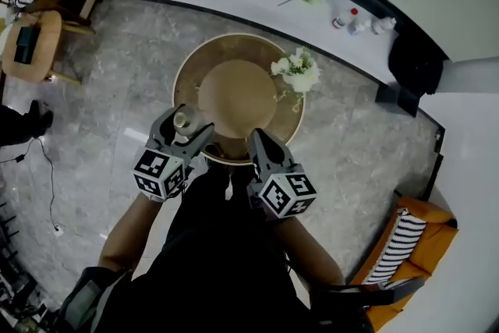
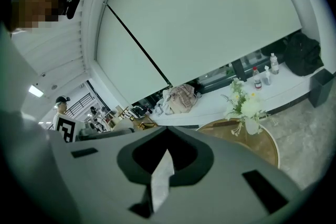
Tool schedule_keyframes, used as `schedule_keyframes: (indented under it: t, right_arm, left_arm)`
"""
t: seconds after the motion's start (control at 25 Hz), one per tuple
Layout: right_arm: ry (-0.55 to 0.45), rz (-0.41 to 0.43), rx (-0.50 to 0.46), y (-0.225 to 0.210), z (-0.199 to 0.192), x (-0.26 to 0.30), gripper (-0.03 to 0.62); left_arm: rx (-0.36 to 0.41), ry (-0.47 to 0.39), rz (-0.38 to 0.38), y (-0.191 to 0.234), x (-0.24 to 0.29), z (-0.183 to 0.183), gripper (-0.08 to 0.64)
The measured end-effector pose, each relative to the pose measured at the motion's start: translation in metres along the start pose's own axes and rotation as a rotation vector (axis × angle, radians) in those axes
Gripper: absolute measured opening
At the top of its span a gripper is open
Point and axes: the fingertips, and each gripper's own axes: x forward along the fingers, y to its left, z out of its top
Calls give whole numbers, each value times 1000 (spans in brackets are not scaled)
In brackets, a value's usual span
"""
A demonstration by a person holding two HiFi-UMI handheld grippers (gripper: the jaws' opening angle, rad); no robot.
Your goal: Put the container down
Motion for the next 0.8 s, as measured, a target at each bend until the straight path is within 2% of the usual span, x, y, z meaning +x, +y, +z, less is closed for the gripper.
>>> schedule_keyframes:
  t: [0.12,0.24,0.6,0.8]
  right_arm:
    - [38,9,17,-14,-17,17,6]
    - [51,2,-9,-28,-25,35,6]
    - [105,1,-39,-60,-53,59,6]
    - [122,-16,-11,-82,-70,67,7]
  left_arm:
    - [87,26,26,10,25,-7,345]
    - [180,50,56,23,53,-19,345]
    - [309,131,95,58,127,-74,345]
    - [318,158,94,73,163,-100,345]
